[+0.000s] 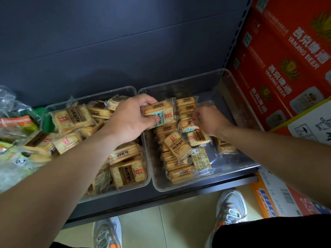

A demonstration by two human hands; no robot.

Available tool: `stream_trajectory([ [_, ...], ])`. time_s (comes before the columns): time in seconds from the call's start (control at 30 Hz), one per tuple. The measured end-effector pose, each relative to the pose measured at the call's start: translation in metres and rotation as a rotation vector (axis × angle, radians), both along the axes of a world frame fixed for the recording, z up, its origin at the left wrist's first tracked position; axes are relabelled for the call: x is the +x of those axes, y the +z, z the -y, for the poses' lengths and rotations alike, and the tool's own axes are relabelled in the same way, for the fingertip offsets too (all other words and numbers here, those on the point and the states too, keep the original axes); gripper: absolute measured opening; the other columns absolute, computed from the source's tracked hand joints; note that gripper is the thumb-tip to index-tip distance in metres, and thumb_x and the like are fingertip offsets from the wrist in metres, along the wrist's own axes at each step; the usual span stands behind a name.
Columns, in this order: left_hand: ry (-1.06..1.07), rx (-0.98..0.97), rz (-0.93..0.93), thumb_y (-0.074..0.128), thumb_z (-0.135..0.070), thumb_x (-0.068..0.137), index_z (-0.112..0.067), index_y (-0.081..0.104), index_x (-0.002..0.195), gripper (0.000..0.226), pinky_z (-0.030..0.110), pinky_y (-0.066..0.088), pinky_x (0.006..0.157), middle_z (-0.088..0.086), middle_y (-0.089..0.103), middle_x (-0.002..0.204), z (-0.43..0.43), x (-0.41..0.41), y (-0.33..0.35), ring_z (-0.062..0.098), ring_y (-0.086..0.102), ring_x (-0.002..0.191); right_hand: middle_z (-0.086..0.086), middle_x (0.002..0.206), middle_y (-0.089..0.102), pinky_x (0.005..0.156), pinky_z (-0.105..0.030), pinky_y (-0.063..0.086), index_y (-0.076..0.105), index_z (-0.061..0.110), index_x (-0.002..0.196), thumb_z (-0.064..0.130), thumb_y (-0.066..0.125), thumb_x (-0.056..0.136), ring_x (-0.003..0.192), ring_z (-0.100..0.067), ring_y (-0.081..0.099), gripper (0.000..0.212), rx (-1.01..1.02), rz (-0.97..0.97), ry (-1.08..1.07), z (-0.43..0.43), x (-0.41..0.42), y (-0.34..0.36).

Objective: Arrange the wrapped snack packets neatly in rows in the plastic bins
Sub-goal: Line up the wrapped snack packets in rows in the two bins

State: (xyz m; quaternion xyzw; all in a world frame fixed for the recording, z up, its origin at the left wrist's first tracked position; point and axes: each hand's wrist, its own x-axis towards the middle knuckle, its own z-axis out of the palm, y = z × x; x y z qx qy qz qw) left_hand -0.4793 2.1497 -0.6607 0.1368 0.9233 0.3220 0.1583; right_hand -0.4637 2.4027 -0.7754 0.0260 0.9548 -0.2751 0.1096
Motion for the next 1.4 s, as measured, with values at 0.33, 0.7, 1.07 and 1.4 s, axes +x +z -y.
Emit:
stream_trajectory([
  [0.33,-0.048,0.014,0.015,0.083,-0.025,0.083,-0.031,0.062,0.113,0.037,0.008,0.038,0.07,-0.023,0.062,0.095,-0.041,-0.003,-0.007,-0.011,0.056,0.088,0.009,0.12,0.063,0.087,-0.026,0.057,0.055,0.027,0.138,0.003,0.07,0.089,0.098,-0.009,0.068,0.056,-0.481,0.14,0.105,-0.017,-0.007,0.082],
  [0.7,-0.038,-0.022,0.066,0.08,-0.03,0.086,-0.028,0.06,0.124,0.044,0.024,0.046,0.087,-0.014,0.063,0.111,-0.062,-0.008,-0.019,0.007,0.06,0.101,0.0,0.102,0.068,0.072,-0.034,0.053,0.059,0.022,0.105,0.023,0.076,0.087,0.087,-0.016,0.064,0.025,0.089,0.074,-0.014,-0.047,0.007,0.082],
  [1.07,-0.375,-0.379,0.109,0.062,-0.028,0.097,-0.025,0.065,0.128,0.032,0.037,0.054,0.094,-0.005,0.071,0.12,-0.102,0.011,-0.082,0.016,0.065,0.109,-0.006,0.09,0.057,0.054,-0.028,0.043,0.066,0.008,0.114,0.006,0.07,0.086,0.071,-0.02,0.054,0.028,0.416,0.343,-0.001,-0.04,0.011,0.069],
  [1.4,-0.338,-0.516,-0.196,0.051,-0.045,0.097,-0.032,0.064,0.127,0.035,0.043,0.029,0.103,-0.004,0.062,0.122,-0.104,0.03,-0.103,0.018,0.047,0.12,-0.009,0.102,0.065,0.061,-0.027,0.044,0.063,0.007,0.113,0.007,0.068,0.089,0.082,-0.023,0.06,0.024,0.255,0.421,-0.101,-0.04,0.029,0.055],
])
